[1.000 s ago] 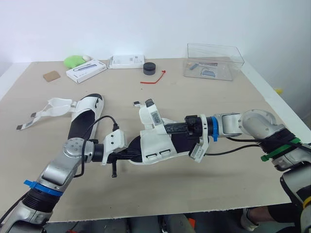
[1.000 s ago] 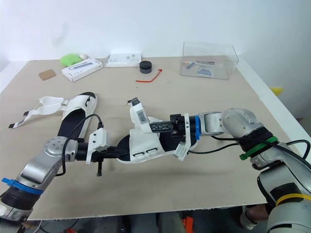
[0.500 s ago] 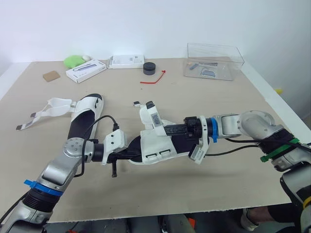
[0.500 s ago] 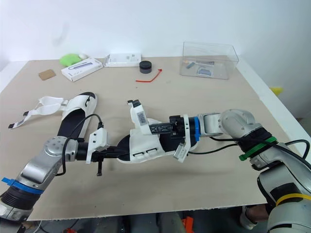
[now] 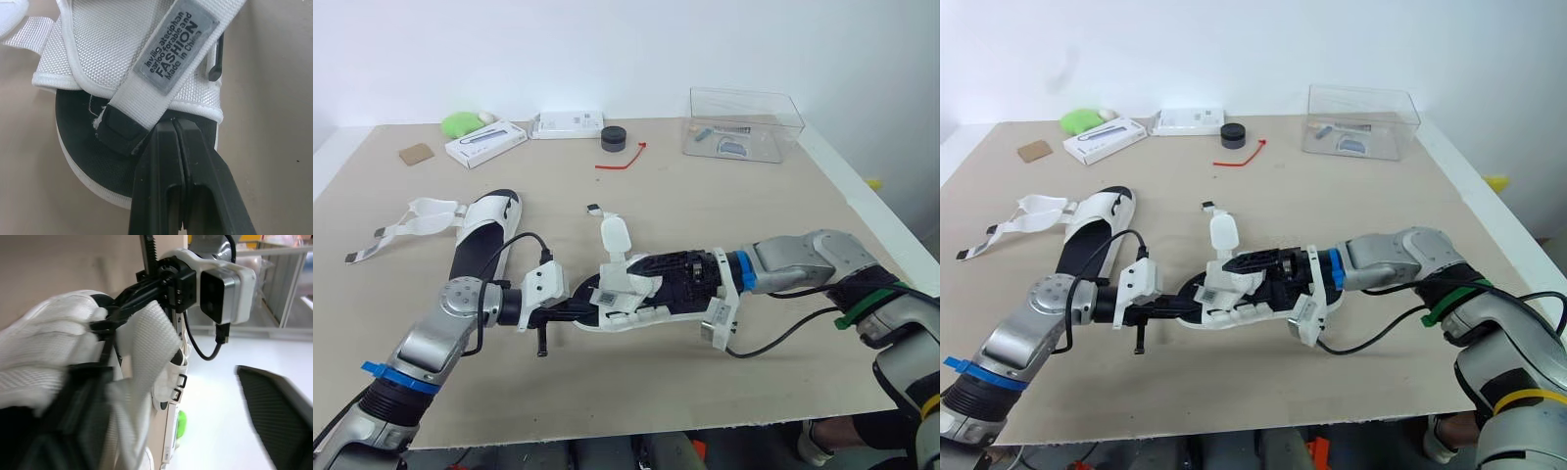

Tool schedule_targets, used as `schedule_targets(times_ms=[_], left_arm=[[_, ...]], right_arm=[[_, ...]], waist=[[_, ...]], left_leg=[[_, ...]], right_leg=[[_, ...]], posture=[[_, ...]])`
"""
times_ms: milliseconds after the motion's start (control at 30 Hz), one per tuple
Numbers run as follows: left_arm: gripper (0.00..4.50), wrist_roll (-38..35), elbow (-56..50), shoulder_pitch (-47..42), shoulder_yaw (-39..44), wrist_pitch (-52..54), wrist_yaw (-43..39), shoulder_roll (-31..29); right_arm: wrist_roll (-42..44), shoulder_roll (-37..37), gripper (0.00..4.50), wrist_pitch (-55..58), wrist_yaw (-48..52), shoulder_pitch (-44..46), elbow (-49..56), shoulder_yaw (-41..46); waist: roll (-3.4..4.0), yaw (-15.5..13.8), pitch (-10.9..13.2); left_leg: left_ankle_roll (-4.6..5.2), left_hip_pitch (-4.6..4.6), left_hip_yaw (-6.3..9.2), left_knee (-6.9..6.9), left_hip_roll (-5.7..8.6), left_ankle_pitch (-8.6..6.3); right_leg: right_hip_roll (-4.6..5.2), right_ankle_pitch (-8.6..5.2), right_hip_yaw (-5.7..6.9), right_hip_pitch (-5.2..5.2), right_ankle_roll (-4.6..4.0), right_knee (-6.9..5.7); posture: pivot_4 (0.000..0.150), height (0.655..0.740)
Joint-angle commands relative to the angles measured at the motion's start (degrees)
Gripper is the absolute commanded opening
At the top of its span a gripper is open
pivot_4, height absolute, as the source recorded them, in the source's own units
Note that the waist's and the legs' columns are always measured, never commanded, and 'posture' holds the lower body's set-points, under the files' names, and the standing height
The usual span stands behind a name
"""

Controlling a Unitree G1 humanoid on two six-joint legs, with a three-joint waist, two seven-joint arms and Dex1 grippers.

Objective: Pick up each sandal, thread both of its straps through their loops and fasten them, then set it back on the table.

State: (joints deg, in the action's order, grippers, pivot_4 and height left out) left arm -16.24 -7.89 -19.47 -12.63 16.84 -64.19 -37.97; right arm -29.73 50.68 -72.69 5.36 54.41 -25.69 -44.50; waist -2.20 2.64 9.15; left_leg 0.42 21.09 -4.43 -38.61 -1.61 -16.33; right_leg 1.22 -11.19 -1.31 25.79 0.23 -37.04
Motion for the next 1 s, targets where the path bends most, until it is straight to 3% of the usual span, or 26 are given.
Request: schedule_targets(times_ms=[33,100,200,367,767,1000], left_arm=[[0.00,0.8,0.6,-0.2,0.1,-0.3,-0.3,-0.3],[0.00,0.9,0.8,-0.2,0.0,-0.5,-0.3,-0.4],[0.00,0.9,1.3,-0.4,0.0,-0.6,-0.5,-0.5],[0.00,1.0,2.0,-0.7,-0.1,-0.8,-0.7,-0.3],[0.00,0.1,1.9,-1.3,-0.4,1.0,-2.1,0.3],[0.00,0.1,2.0,-1.4,-0.1,1.4,-2.4,0.0]], right_arm=[[23.1,5.4,4.47,7.7,15.5,-3.9,8.4,-4.3],[39.6,10.0,4.47,19.9,28.0,-8.1,18.2,-5.1],[55.8,14.1,4.47,37.2,40.9,-11.8,30.1,-1.4],[75.0,14.9,4.47,68.1,48.7,-11.5,42.5,7.8],[80.9,6.2,4.47,108.4,49.3,-11.2,47.8,19.4],[73.9,4.4,4.47,111.3,53.5,-15.4,45.9,22.3]], waist=[[0.00,0.0,0.0],[0.01,-0.1,0.0],[0.02,0.0,0.0],[0.02,-0.2,0.0],[0.01,-0.5,0.0],[0.00,-1.0,0.0]], left_leg=[[0.01,0.00,0.00,0.00,0.00,0.00],[0.10,0.01,0.02,0.00,-0.01,-0.06],[0.24,-0.01,0.02,-0.03,-0.06,-0.14],[0.21,-0.04,0.10,-0.11,-0.24,-0.12],[0.16,0.00,0.40,-0.25,-0.22,0.01],[0.19,0.08,0.51,-0.25,-0.08,-0.01]], right_leg=[[0.01,0.00,0.01,-0.01,-0.01,0.00],[0.02,-0.01,0.02,-0.01,-0.01,0.01],[0.08,-0.03,0.02,-0.04,-0.02,0.01],[0.02,0.05,0.17,-0.06,-0.16,-0.02],[-0.16,0.07,0.41,-0.20,-0.16,-0.03],[-0.06,-0.01,0.49,-0.20,-0.04,0.00]], posture=[[0.150,0.7400],[0.150,0.7400],[0.150,0.7400],[0.150,0.7400],[0.150,0.7400],[0.150,0.7400]])
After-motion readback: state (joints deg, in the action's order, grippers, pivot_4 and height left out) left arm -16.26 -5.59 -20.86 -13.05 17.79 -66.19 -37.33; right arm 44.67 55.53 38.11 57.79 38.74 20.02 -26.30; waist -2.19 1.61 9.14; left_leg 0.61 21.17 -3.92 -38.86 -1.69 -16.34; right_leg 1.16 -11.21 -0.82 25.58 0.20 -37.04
